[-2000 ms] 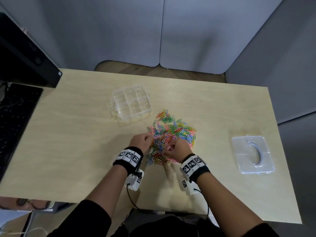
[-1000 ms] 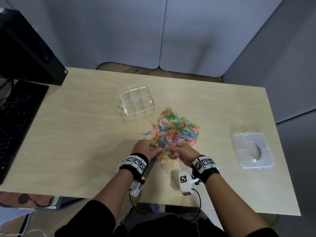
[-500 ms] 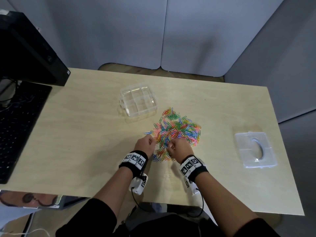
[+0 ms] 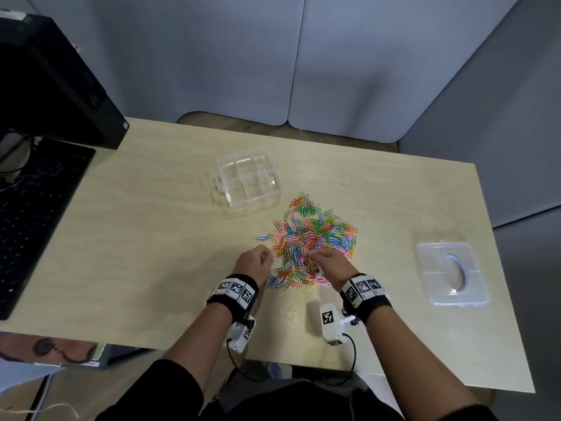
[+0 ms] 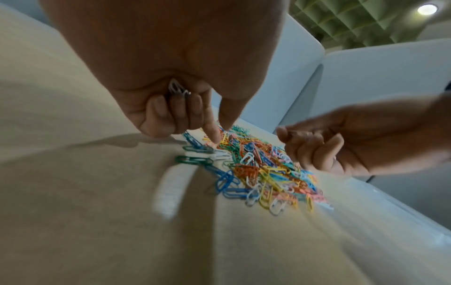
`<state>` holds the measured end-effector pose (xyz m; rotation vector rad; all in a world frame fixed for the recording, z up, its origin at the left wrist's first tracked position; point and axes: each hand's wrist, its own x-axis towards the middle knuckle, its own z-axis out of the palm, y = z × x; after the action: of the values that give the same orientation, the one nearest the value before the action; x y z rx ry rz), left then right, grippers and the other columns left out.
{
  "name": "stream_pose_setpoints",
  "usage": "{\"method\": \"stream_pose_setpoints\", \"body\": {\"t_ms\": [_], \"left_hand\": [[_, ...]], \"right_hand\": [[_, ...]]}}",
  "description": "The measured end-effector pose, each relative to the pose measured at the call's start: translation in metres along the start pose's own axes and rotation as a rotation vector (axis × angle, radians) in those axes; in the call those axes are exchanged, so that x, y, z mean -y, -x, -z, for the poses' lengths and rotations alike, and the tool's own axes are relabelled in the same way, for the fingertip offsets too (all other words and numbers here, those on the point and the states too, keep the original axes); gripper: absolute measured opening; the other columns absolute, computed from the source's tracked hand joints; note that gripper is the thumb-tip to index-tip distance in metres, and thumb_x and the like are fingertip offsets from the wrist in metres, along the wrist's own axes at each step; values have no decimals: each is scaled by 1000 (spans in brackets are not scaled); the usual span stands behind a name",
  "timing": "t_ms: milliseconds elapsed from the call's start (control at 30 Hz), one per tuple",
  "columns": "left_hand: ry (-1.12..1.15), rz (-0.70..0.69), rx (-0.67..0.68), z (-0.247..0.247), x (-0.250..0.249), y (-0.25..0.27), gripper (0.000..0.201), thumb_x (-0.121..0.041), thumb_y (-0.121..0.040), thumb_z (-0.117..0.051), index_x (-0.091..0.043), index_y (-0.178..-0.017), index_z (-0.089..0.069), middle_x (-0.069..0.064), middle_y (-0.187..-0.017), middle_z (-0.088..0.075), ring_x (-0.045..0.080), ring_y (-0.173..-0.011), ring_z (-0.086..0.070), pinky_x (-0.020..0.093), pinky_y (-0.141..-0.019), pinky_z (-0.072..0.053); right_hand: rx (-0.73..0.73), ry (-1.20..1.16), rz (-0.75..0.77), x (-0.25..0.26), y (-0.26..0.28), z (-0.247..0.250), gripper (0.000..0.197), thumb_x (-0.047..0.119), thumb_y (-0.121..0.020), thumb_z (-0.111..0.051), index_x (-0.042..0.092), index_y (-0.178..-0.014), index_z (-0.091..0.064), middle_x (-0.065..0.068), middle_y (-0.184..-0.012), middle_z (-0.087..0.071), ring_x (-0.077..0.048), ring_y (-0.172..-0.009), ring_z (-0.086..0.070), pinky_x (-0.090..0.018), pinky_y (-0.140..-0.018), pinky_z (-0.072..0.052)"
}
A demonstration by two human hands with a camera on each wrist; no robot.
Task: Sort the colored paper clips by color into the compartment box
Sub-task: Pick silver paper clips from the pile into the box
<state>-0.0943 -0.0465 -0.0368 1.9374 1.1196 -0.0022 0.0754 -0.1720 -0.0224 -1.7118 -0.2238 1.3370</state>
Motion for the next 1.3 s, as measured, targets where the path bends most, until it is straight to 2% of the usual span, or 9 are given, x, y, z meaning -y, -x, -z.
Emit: {"method": "stream_pose_setpoints", "body": {"t_ms": [100,200,333,433,567,800,1000,1133,1300], "left_hand": [[-94,-37,13,-1,0,2,6,-25,-83,-72,-25,-86,-67,-7,-80,-64,17,-76,-60,24,-70,-48],[-159,-43,-12,-3,0,1,8,-25,-80,-76,-26,-78,-68,-6,-94,-69,15,-89,-63,29,-84,-52],[-213,-31,40,-2,-4,-2,6,-26,-85,-70,-21,-82,-68,-2,-93,-66,17,-88,-61,30,-81,-51],[-252,-37,96,-1,-6,-4,10,-24,-89,-64,-15,-84,-66,4,-92,-66,23,-87,-62,35,-81,-52],[-272,-63,108,-1,-5,-4,15,-21,-95,-48,-14,-83,-54,5,-81,-58,28,-79,-56,37,-72,-47],[-136,-102,35,3,3,1,25,-24,-100,-38,-8,-81,-44,5,-66,-46,26,-61,-42,36,-60,-34],[-18,-4,80,8,1,1,23,-23,-101,-45,-12,-81,-38,0,-62,-44,22,-59,-41,30,-53,-29],[32,65,141,10,-5,-2,24,-22,-101,-46,-17,-80,-35,1,-69,-57,24,-70,-58,28,-58,-38],[43,22,91,22,-34,-2,19,-12,-97,-46,-16,-83,-34,0,-68,-57,16,-59,-51,25,-57,-42]], "right_hand": [[59,-118,-59,5,4,-7,28,28,-97,-60,8,-77,-62,-8,-71,-58,-15,-52,-50,-24,-47,-40],[106,105,-2,6,5,-14,32,36,-94,-65,13,-70,-62,-2,-62,-54,-16,-51,-47,-24,-47,-40],[44,726,297,9,-7,-27,6,26,-84,-76,20,-87,-75,8,-75,-66,-8,-60,-57,-24,-60,-47],[44,1048,421,12,-18,-37,9,19,-85,-71,18,-91,-76,6,-84,-71,-5,-68,-60,-26,-72,-51],[73,1203,478,13,-20,-39,14,12,-87,-62,15,-85,-76,-3,-84,-74,-18,-75,-66,-34,-76,-56],[43,1275,612,-9,-17,-26,7,19,-90,-64,17,-88,-70,0,-87,-65,-14,-78,-52,-34,-74,-51],[-110,654,405,-11,-9,-4,14,23,-86,-75,13,-79,-70,8,-78,-67,-3,-68,-59,-9,-64,-43],[32,76,57,-6,-5,15,11,15,-84,-76,5,-89,-73,-6,-73,-67,-21,-64,-57,-29,-66,-52],[214,-141,-45,30,-9,26,23,0,-93,-61,1,-114,-68,-8,-105,-68,-20,-82,-55,-23,-67,-53]]}}
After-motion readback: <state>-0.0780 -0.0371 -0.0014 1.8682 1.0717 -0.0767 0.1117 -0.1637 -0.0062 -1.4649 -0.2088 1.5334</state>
